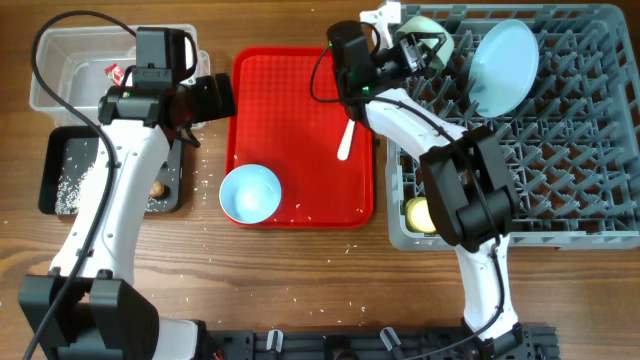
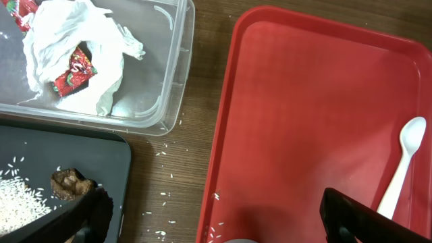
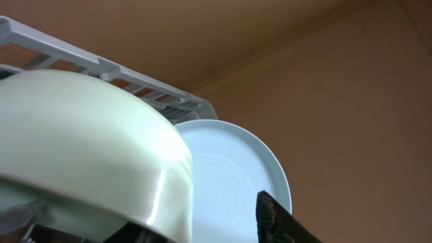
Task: Sort waste into correct bins and load items into the dishwasher rack
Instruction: 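Move the right gripper to the blue bowl and grasp its rim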
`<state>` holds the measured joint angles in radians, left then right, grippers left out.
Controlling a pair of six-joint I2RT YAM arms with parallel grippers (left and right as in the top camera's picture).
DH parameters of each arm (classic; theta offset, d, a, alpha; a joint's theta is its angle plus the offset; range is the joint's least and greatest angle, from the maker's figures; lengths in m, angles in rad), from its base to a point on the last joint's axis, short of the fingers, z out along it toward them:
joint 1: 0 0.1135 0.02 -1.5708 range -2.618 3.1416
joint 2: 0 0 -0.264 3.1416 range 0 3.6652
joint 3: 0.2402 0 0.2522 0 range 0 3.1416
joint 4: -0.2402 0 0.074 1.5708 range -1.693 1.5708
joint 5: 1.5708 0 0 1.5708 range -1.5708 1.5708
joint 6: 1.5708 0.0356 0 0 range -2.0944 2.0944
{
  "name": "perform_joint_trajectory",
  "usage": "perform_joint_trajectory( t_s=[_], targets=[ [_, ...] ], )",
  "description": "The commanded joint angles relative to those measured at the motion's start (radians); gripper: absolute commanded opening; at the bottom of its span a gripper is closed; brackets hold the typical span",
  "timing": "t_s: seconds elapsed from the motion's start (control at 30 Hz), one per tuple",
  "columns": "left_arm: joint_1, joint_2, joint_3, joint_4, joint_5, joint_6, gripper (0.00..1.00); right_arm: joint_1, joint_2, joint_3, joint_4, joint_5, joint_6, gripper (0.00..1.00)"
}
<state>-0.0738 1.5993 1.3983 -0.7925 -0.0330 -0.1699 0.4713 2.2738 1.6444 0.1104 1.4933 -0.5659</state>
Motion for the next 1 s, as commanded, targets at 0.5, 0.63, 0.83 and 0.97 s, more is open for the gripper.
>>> perform_joint_trajectory(
  t_s=[0.5,0.63,0.83,0.97],
  targets=[
    [0.000,0.008,0.009,0.002,-0.010,0.005,1.00,0.067,0.013,-0.002,0.219,-0.146,-0.231,0.85],
    [0.000,0.008,0.009,0.002,-0.010,0.005,1.00,0.081,-0.005,-0.002,0.280,-0.237,-0.239,0.85],
    [0.000,0.008,0.009,0.002,-0.010,0.005,1.00,0.117,-0.080,-0.002,0.251,-0.433,-0.123,0.86],
    [0.000,0.008,0.009,0.002,-0.010,0.005,1.00,0.132,-0.140,-0.002,0.006,-0.647,0.145,0.86]
  ],
)
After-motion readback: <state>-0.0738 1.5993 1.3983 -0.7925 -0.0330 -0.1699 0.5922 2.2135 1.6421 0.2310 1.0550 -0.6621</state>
